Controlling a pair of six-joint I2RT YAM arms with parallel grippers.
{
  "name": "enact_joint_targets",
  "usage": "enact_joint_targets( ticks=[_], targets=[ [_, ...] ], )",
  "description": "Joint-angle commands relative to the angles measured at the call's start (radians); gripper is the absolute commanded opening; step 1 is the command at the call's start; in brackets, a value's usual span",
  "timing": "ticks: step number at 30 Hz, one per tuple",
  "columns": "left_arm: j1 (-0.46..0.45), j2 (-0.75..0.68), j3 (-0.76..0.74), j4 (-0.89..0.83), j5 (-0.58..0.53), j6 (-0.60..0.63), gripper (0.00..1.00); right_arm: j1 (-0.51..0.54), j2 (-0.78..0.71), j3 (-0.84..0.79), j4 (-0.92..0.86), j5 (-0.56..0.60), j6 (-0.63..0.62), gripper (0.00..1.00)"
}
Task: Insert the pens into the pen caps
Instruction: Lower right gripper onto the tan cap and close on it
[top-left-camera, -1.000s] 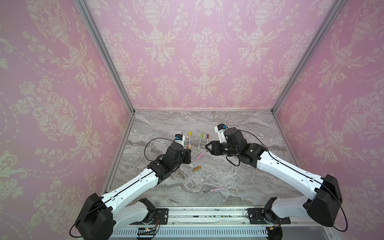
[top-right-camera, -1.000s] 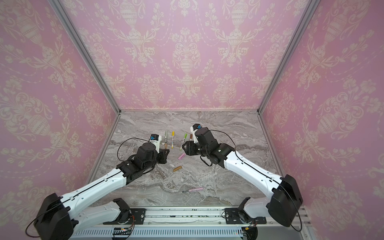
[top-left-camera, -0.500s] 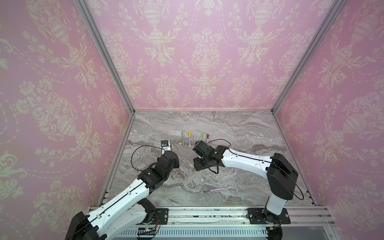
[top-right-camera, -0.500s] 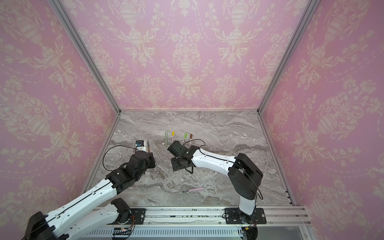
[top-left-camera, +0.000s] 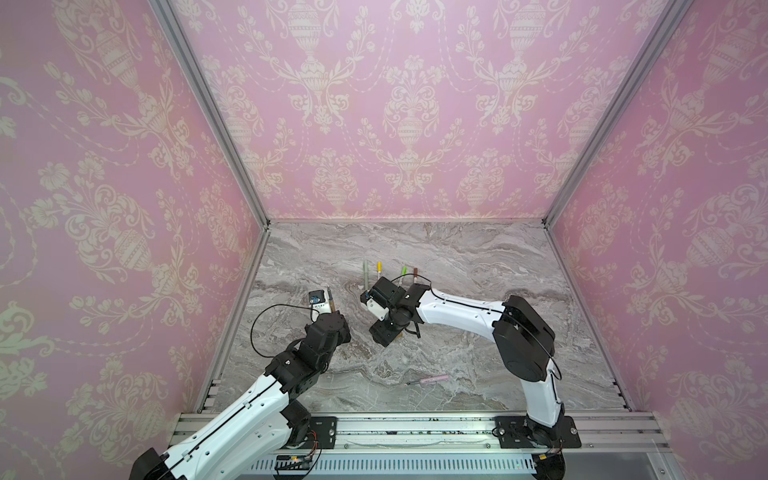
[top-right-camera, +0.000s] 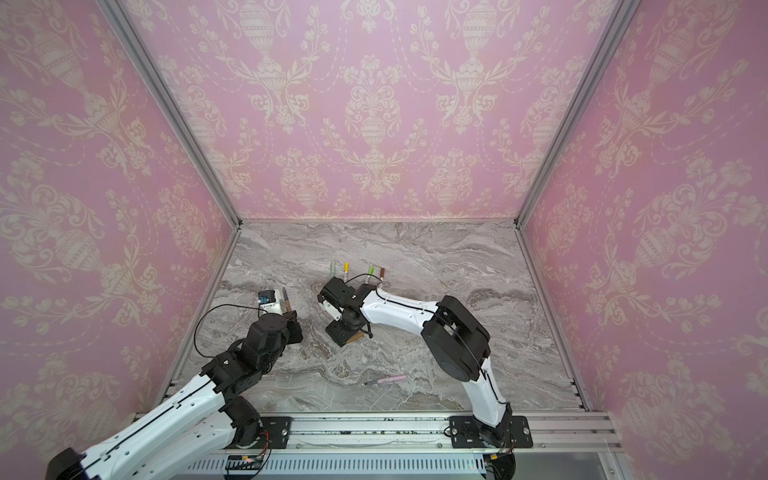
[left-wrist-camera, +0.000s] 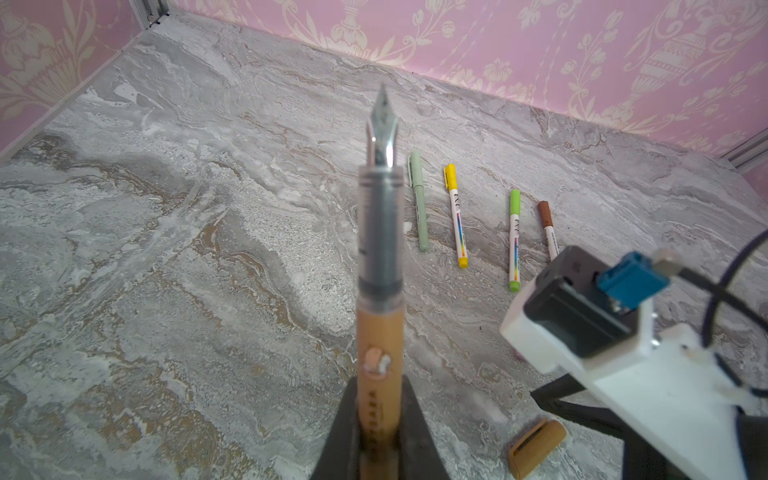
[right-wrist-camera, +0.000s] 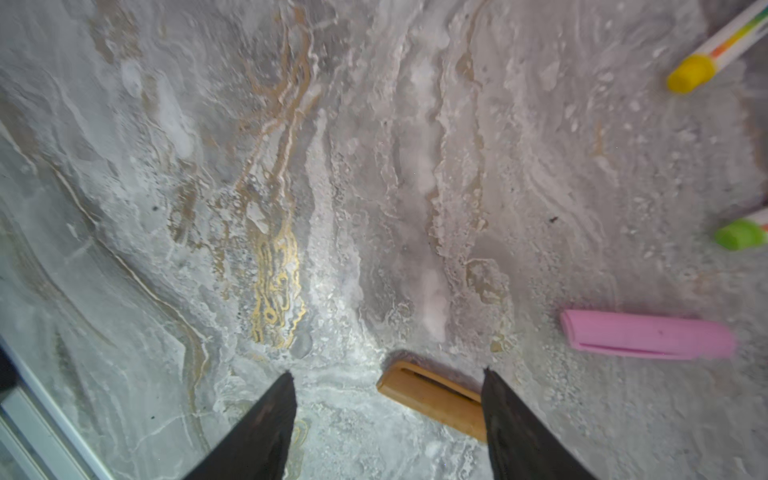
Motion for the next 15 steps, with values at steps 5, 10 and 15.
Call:
enact_joint_targets(
  ticks=[5, 10, 15],
  targets=[
    [0.026, -0.041, -0.020, -0.013, -0.010, -0.020, 0.00, -0.005, 0.023, 0.020, -0.076, -0.056, -0.038, 0.69],
    [0.036, -0.035, -0.014, -0.007, 0.000, -0.015, 0.00, 0.005, 0.003, -0.036, -0.093, -0.038, -0.044, 0.65],
    [0.042, -0.013, -0.001, 0.009, 0.013, -0.011, 0.00, 0.018, 0.006, -0.067, -0.102, 0.010, -0.039, 0.60]
  ],
)
